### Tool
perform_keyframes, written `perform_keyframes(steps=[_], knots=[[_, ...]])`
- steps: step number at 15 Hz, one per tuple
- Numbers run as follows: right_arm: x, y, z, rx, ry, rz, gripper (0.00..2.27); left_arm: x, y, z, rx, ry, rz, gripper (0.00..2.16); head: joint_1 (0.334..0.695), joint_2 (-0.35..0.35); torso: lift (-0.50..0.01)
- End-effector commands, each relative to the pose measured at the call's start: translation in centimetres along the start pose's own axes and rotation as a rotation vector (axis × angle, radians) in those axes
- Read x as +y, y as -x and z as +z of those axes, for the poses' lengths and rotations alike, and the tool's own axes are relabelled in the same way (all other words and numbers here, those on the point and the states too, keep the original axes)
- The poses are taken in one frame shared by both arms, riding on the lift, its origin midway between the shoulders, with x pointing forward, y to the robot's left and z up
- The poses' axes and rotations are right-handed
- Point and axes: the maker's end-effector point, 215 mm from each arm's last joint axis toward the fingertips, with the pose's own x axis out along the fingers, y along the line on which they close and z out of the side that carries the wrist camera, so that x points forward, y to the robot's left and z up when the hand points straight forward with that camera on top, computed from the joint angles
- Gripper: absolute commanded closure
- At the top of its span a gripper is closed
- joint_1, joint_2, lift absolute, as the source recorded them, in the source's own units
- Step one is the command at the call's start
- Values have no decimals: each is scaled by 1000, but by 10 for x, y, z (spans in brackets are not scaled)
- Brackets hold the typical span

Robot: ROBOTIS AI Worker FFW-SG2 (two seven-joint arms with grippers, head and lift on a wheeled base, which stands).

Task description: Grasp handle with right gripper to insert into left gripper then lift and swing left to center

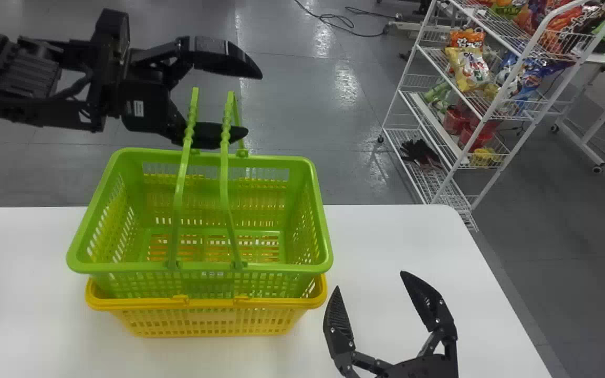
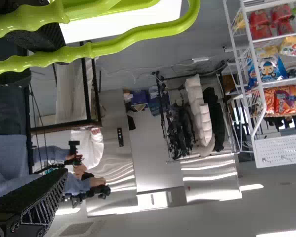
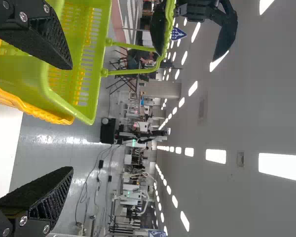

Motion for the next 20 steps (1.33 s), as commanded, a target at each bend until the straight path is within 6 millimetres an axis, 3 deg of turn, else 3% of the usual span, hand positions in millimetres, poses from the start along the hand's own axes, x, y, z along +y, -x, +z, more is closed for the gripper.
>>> perform_keyframes(steps=[1, 7, 17, 18, 20], knots=[[-1, 4, -5, -1, -11, -8, 76, -23, 6, 14, -14, -7, -17, 16, 695, -209, -93], [3, 17, -20, 2, -26, -7, 76, -72, 23, 50, -58, -11, -7, 16, 676, -193, -93], [1, 22, -26, 3, -49, -16, 76, -103, 38, 68, -94, 6, -22, 22, 636, -171, -93], [2, 23, -26, 1, -50, -15, 76, -101, 36, 67, -90, 7, -18, 181, 634, -171, -93], [-1, 25, -27, 0, -58, -22, 76, -98, 35, 66, -86, 12, -15, 849, 635, -174, -93]])
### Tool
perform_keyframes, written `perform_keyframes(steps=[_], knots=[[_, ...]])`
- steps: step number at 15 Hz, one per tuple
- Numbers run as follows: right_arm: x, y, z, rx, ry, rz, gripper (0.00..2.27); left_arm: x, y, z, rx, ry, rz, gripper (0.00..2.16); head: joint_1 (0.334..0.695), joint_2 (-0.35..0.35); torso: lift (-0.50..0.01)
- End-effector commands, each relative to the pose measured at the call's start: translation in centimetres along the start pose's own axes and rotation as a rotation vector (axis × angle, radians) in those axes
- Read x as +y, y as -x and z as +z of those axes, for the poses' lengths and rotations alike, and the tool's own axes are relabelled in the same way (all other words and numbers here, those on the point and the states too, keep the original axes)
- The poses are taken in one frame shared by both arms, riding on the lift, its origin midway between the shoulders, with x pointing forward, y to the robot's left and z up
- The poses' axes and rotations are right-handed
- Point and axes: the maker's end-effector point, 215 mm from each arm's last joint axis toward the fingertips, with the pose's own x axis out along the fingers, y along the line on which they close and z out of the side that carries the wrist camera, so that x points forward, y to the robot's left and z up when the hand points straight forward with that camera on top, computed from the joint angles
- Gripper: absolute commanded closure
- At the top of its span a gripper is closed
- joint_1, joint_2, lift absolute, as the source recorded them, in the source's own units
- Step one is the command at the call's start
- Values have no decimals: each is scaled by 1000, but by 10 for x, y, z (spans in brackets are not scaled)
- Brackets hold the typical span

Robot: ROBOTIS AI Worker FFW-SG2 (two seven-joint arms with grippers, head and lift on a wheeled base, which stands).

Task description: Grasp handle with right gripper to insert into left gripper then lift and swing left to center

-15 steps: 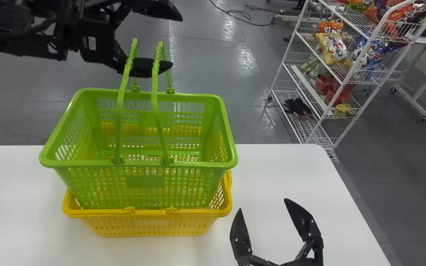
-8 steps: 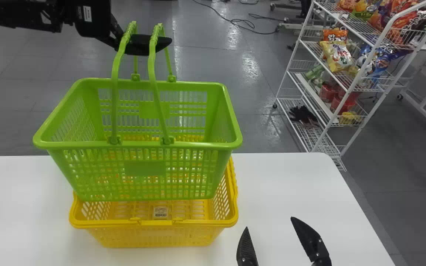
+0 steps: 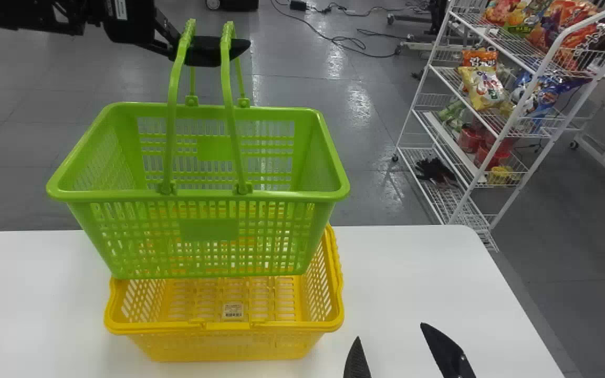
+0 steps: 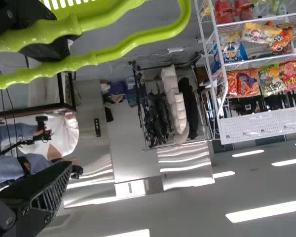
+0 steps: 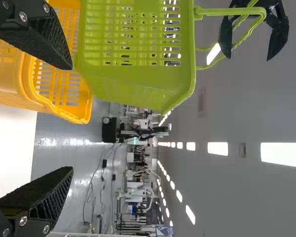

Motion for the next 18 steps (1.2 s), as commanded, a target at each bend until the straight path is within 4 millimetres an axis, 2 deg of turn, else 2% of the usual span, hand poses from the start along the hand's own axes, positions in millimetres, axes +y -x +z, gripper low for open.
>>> perform_keyframes(steps=[1, 2, 4, 5, 11, 13, 15, 18], knots=[[-2, 1, 1, -9, -7, -6, 76, 6, -1, -2, 4, 7, 10, 1450, 636, -176, -93], [-2, 1, 0, -8, -7, -6, 76, 7, -1, -2, 4, 2, 18, 1838, 637, -178, -93], [-1, 1, 0, -8, -9, -6, 76, 6, 0, -2, 4, -2, 16, 1889, 641, -179, -93], [-1, 1, 0, -8, -9, -6, 76, 5, 3, 0, 0, -5, 19, 2098, 641, -179, -93], [-2, 2, -2, -5, -14, -10, 76, -10, 18, 11, -25, -36, 24, 2132, 632, -166, -93], [-3, 4, -1, -10, -14, -11, 76, -10, 38, 19, -52, -53, 53, 2132, 628, -160, -93], [-3, 6, 0, -13, -14, -12, 76, -6, 71, 29, -90, -80, 108, 2132, 623, -138, -93], [-8, 8, -1, -12, -11, -21, 76, -7, 143, 45, -178, -104, 165, 2132, 620, -91, -93]])
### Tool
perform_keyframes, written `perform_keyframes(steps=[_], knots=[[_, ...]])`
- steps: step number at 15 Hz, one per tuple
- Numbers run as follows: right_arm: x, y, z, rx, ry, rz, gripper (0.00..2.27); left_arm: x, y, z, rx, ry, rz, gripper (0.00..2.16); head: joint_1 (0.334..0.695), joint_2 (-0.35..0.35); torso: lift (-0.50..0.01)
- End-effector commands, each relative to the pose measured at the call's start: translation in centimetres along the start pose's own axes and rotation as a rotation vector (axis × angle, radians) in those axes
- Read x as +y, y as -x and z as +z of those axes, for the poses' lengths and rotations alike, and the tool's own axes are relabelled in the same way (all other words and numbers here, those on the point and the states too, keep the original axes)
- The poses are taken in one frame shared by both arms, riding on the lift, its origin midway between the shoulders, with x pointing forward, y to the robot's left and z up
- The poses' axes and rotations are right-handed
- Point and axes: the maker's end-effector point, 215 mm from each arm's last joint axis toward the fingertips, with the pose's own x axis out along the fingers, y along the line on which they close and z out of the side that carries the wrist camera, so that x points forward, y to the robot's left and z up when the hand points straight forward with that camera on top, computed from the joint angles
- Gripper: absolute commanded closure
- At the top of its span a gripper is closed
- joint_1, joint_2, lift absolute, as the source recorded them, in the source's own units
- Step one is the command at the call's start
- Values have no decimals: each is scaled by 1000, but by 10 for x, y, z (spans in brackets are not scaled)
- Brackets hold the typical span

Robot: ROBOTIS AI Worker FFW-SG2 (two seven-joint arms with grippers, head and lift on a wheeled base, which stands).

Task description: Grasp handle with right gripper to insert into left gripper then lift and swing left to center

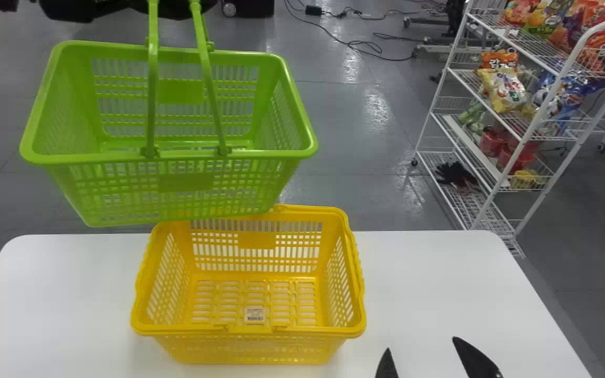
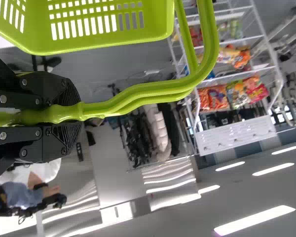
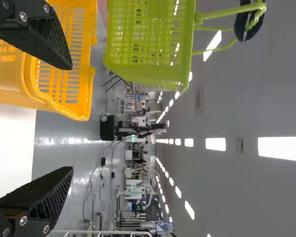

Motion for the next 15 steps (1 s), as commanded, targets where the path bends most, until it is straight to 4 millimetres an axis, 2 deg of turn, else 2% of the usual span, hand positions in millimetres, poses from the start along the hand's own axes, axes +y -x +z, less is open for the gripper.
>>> perform_keyframes(steps=[1, 4, 9, 12, 15], knots=[[-4, 0, 0, 0, 1, -7, 76, 10, 58, 17, -74, -10, 50, 2132, 619, -68, -93], [-6, 0, -1, 0, 2, -8, 76, 26, 121, 23, -139, -19, 113, 2132, 614, 22, -93], [-24, 3, -4, -2, 4, -33, 76, 57, 197, 17, -218, -9, 185, 2132, 631, 129, -93], [-42, 8, -9, 4, 7, -60, 76, 84, 239, -4, -241, 18, 231, 2132, 645, 162, -93], [-53, 9, -11, 3, 7, -71, 76, 109, 277, -26, -264, 51, 279, 2132, 683, 200, -93]])
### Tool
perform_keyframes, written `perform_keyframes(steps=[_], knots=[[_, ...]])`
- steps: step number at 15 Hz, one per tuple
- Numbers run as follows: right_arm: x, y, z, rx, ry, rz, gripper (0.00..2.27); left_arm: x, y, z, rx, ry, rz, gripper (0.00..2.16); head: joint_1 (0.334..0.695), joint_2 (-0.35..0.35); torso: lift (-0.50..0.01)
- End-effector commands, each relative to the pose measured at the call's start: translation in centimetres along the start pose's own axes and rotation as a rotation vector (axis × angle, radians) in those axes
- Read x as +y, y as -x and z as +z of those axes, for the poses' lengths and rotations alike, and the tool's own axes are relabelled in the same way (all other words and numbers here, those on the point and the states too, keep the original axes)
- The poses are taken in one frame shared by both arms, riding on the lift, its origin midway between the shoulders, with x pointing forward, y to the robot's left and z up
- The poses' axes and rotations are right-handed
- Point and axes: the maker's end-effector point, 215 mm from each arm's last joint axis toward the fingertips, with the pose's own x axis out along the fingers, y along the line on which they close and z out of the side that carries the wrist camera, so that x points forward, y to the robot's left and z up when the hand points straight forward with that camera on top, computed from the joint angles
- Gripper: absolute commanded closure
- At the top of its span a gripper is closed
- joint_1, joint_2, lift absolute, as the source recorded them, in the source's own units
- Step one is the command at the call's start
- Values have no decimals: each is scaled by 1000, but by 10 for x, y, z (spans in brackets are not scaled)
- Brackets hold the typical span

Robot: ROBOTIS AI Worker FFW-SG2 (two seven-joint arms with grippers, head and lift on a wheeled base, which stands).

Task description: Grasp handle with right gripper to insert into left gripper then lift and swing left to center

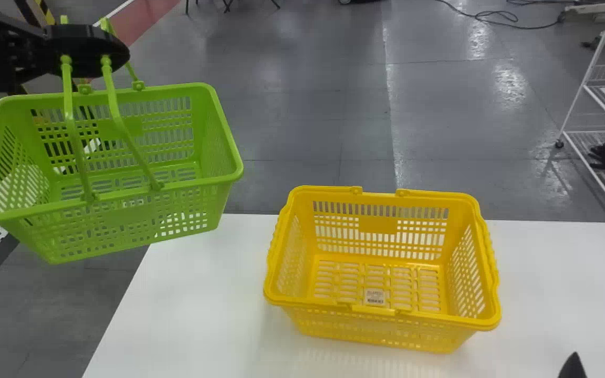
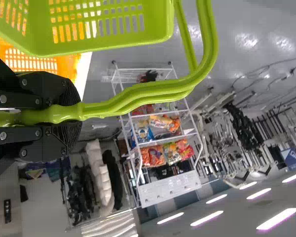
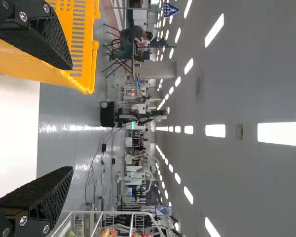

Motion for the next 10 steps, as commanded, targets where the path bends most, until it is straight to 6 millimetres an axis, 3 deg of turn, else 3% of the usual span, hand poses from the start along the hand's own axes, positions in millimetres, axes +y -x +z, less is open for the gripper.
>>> perform_keyframes(steps=[1, 7, 10], knots=[[-7, 0, -4, 5, 3, -12, 76, 25, 23, -16, 1, 19, 36, 2132, 690, 209, -93], [-13, 2, -5, 5, 13, -18, 76, 81, 35, -76, 47, 82, 49, 2132, 695, 255, -93], [-15, 4, -5, 3, 14, -26, 76, 90, 49, -105, 66, 92, 41, 2132, 695, 258, -93]])
